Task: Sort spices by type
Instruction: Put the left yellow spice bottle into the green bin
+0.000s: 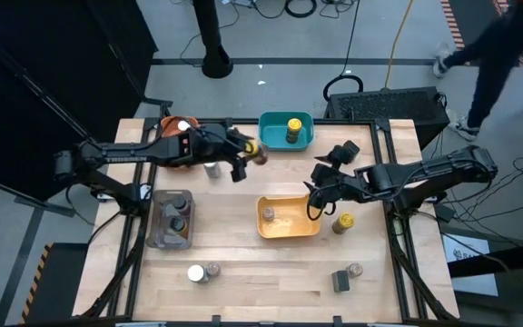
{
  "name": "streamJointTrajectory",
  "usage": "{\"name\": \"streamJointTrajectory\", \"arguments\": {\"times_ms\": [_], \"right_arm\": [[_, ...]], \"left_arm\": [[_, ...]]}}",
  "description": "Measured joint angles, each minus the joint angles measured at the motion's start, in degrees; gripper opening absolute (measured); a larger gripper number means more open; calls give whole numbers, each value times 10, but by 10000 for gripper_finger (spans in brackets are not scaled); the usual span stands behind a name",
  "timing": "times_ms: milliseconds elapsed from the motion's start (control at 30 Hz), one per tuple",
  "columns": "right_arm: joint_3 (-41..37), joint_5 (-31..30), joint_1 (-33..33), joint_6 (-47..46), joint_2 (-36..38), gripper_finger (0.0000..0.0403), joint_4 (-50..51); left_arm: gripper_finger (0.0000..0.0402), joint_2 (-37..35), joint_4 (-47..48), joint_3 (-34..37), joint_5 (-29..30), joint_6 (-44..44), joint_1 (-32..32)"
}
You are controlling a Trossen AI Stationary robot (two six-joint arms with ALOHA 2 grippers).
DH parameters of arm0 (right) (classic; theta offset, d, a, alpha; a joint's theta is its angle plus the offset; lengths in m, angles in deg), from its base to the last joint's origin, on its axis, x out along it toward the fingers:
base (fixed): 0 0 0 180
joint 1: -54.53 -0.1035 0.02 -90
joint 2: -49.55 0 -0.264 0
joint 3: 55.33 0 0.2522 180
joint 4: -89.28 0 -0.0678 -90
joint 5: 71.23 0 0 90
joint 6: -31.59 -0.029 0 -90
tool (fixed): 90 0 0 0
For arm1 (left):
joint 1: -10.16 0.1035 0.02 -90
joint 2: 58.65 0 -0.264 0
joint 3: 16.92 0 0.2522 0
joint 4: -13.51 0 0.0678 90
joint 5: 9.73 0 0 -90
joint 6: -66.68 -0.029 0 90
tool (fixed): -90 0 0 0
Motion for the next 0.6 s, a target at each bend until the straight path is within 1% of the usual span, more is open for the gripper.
{"name": "streamJointTrajectory", "arguments": {"times_ms": [133,267,400,600], "right_arm": [[0,-5,0,-22,22,364,26],[0,-6,-5,-50,49,364,52],[0,-5,-13,-80,70,364,75],[0,-5,-31,-111,78,364,110]], "left_arm": [[240,36,4,-63,1,-29,1],[240,92,12,-122,0,-45,16],[240,147,66,-188,0,-83,33],[240,203,98,-267,-43,-95,81]]}}
